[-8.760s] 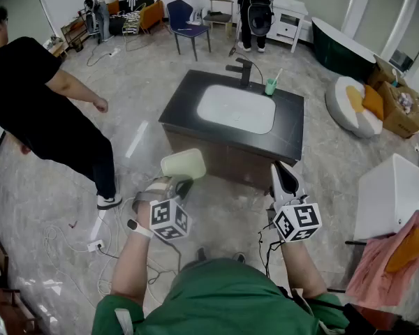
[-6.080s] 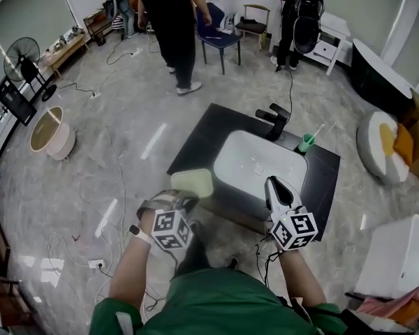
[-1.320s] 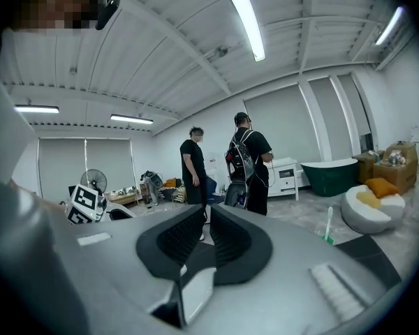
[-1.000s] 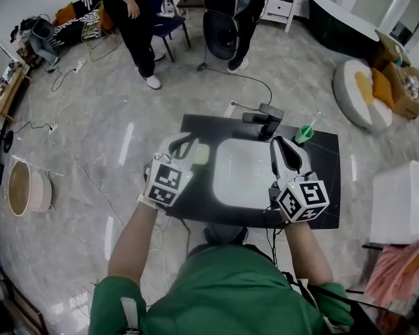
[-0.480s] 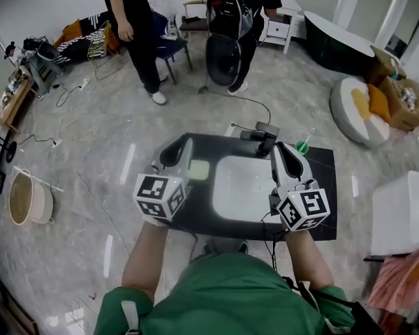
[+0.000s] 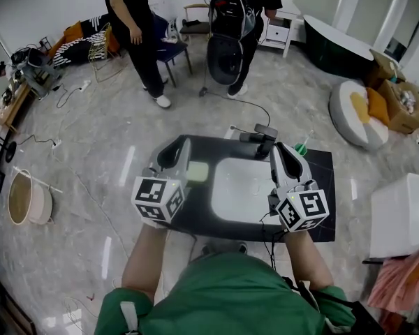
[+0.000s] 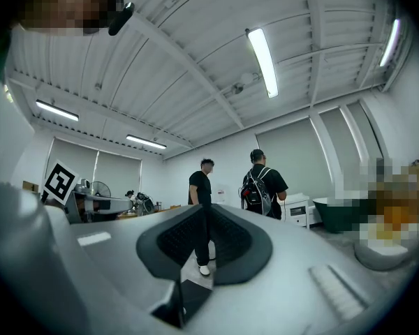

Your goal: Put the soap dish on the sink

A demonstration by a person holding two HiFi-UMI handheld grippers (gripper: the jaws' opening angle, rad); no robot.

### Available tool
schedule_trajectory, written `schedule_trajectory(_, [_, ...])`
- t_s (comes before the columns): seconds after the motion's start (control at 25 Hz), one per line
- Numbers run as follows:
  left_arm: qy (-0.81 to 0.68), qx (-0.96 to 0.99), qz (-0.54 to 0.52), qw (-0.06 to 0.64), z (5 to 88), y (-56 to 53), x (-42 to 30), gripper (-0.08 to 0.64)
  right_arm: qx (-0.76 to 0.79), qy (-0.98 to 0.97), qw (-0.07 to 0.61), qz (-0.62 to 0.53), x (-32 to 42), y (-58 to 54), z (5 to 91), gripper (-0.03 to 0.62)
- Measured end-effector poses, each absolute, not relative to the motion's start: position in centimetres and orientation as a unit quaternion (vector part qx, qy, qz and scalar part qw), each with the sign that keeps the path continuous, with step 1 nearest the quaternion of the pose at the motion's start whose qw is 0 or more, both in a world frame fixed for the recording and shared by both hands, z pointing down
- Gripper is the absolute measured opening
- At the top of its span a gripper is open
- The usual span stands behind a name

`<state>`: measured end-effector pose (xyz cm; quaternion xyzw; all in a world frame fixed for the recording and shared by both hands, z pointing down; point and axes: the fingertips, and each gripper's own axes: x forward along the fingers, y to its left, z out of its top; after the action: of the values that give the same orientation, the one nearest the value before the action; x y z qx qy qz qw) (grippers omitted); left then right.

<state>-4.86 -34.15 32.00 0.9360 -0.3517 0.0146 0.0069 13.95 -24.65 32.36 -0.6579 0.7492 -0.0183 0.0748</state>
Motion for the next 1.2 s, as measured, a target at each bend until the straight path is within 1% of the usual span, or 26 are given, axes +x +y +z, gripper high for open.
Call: schedule_trajectory(1.2, [-0.374,0.927,0.016,0.026,34.3,-36.4,-5.6,0.03,-0.656,0.752,0.063,-0.026,14.2,-26.8,34.5,0.034])
